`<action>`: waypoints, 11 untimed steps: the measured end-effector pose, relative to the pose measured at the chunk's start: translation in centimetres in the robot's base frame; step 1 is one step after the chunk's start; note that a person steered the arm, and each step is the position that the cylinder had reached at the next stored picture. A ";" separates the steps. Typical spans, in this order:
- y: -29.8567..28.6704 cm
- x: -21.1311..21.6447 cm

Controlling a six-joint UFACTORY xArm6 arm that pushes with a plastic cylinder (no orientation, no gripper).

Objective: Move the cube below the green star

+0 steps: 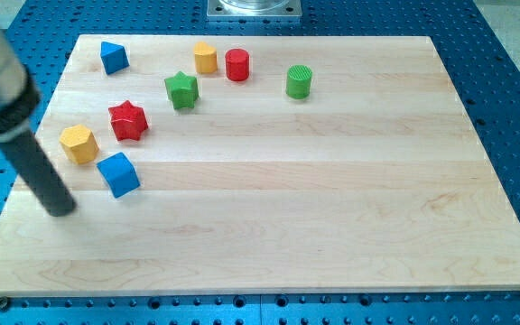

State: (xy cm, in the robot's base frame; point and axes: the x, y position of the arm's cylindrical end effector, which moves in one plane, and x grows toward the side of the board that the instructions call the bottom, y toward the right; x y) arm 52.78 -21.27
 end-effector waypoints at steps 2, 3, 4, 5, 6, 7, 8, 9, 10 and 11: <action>8.7 -1.7; 9.0 -5.1; 11.9 -2.2; 1.8 -1.7; 5.5 -5.1; 5.1 -8.6; 5.7 -10.5; 5.7 -12.2; 10.9 -12.2; 14.6 -13.7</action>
